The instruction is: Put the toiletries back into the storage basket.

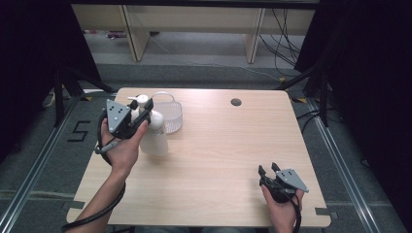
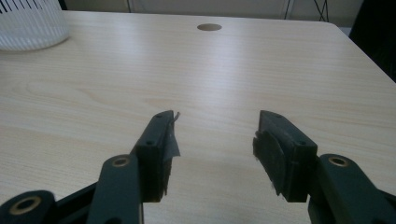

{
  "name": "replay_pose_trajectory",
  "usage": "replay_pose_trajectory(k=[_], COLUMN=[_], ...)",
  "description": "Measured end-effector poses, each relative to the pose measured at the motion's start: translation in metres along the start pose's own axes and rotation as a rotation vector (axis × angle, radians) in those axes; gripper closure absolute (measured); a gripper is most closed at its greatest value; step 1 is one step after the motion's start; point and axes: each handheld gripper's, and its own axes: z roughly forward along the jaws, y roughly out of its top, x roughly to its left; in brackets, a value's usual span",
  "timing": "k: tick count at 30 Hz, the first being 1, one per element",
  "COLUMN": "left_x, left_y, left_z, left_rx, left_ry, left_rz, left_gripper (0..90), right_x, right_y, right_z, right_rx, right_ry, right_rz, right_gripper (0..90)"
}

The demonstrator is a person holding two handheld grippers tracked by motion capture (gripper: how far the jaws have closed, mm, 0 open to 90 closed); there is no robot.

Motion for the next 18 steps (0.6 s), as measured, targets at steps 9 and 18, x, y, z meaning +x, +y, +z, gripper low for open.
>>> replay_pose_trajectory(k=[9, 18], left_x=[0.0011, 0.0007], left_y=[0.0044, 0.0100], left_z=[0.0037, 0.0091], left_rx=[-0.003, -0.010], left_ry=[0.001, -0.007], left_rz=[0.000, 0.002], left_gripper=[59.0, 59.0], right_x=[-0.0001, -0.0002], right_y=[-0.0004, 0.0000], right_z=[0.0009, 0.0004], right_rx=[-0.010, -0.006], right_ry=[0.005, 0.003], right_rz=[0.003, 0.005], right_gripper=[47.8, 47.8])
